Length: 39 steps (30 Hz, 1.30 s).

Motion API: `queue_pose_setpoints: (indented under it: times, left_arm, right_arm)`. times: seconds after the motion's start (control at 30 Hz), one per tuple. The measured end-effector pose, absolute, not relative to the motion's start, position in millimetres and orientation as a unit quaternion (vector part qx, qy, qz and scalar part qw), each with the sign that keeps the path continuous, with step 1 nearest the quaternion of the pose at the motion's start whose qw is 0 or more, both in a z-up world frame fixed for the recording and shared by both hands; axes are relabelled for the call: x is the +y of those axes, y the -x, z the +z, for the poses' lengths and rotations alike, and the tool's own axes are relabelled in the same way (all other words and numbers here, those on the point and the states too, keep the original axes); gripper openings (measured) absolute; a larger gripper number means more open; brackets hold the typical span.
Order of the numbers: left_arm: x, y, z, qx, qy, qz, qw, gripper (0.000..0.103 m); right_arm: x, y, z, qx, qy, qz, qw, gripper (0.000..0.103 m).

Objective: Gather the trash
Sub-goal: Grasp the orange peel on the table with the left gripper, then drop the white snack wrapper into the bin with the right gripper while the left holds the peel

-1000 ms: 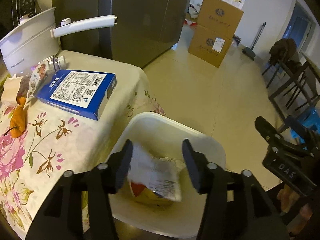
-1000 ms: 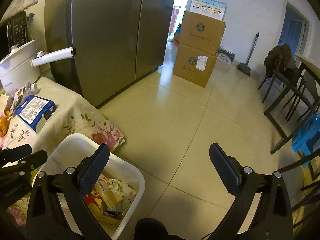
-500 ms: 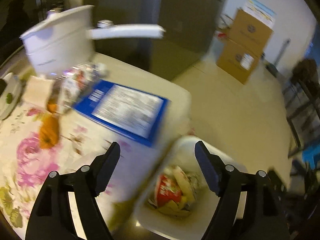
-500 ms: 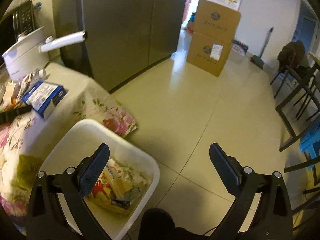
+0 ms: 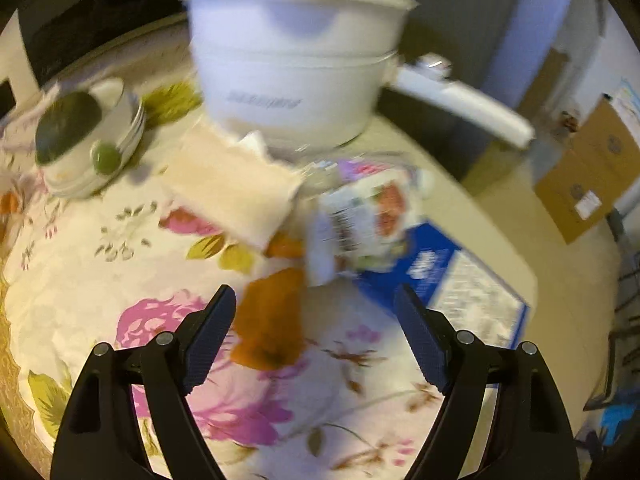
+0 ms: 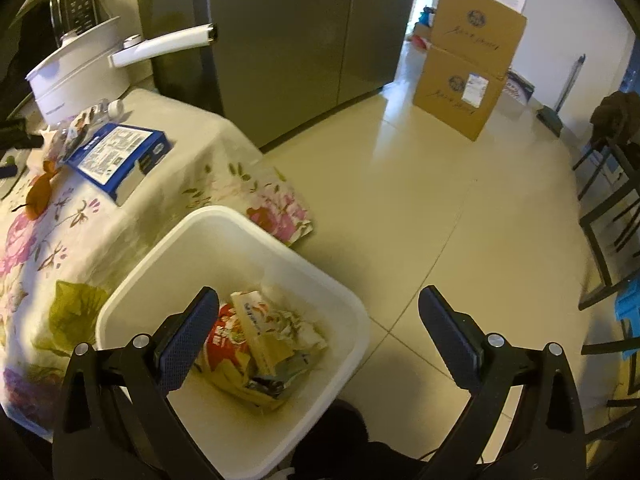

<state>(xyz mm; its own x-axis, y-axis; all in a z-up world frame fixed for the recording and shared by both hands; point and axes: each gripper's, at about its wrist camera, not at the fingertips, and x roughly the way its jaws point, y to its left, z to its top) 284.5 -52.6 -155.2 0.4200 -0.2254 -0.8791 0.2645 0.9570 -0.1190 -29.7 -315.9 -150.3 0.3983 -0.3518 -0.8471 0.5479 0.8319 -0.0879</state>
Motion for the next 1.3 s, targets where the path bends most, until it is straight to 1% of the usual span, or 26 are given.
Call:
queue_pose_setpoints:
  times: [0.2,0.27,0.33,0.37,0.43,0.47,0.5,0.6,0.7,0.83,1.03,1.13,1.2,1.3]
  left_arm:
    - [-43.4,-296.6,-193.2,0.553,-0.040,-0.122,0.823,0.079]
    - [-41.9,-296.8,-200.3,0.557,-0.047,-0.122,0.820,0.076]
    - [-41.3,-296.5,-205.0,0.564,-0.048,-0.127,0.814,0.063]
    - [-40.4,-294.6,-204.7,0.558,-0.055,-0.126,0.818,0.060]
    - [-38.2,-292.3,-203.8,0.554,-0.060,-0.128,0.820,0.042]
    - [-34.9,-290.2,-202.5,0.555,-0.053,-0.135,0.819,0.040]
    - [-31.8,-287.5,-201.0,0.556,-0.046,-0.141,0.818,0.034]
    - [-20.4,-279.9,-198.1,0.560,-0.023,-0.154,0.814,0.030]
    - [-4.4,-269.7,-184.5,0.548,-0.010,-0.156,0.821,0.028]
    - [30.8,-254.8,-144.3,0.513,0.043,-0.171,0.840,0.028]
    - [81.3,-233.5,-86.4,0.434,0.116,-0.166,0.878,0.028]
    - [89.4,-230.2,-72.6,0.405,0.118,-0.142,0.895,0.028]
    - [97.0,-229.0,-68.0,0.403,0.124,-0.144,0.895,0.028]
    - [102.2,-230.5,-67.5,0.405,0.125,-0.146,0.894,0.028]
  right_arm:
    - [-309.4,24.3,-151.9,0.483,-0.101,-0.261,0.830,0.096]
    - [-308.1,22.6,-152.8,0.486,-0.100,-0.258,0.829,0.096]
    - [-306.1,20.7,-153.2,0.487,-0.098,-0.257,0.829,0.096]
    - [-305.2,20.2,-153.3,0.487,-0.097,-0.256,0.829,0.096]
    - [-303.6,17.9,-152.7,0.486,-0.096,-0.255,0.831,0.096]
    - [-302.5,16.4,-152.3,0.485,-0.097,-0.253,0.832,0.096]
    - [-300.4,12.7,-151.6,0.483,-0.102,-0.248,0.833,0.096]
    - [-292.8,-3.1,-147.9,0.485,-0.110,-0.221,0.839,0.096]
    - [-278.7,-32.1,-135.8,0.476,-0.101,-0.191,0.853,0.096]
    - [-263.0,-79.7,-119.9,0.464,-0.105,-0.153,0.866,0.096]
    - [-237.9,-177.9,-111.6,0.455,-0.166,-0.067,0.872,0.096]
    - [-226.9,-221.8,-120.2,0.462,-0.186,-0.031,0.866,0.094]
    - [-222.5,-241.1,-127.5,0.467,-0.191,-0.021,0.863,0.089]
    - [-217.5,-265.7,-140.2,0.472,-0.197,-0.004,0.859,0.085]
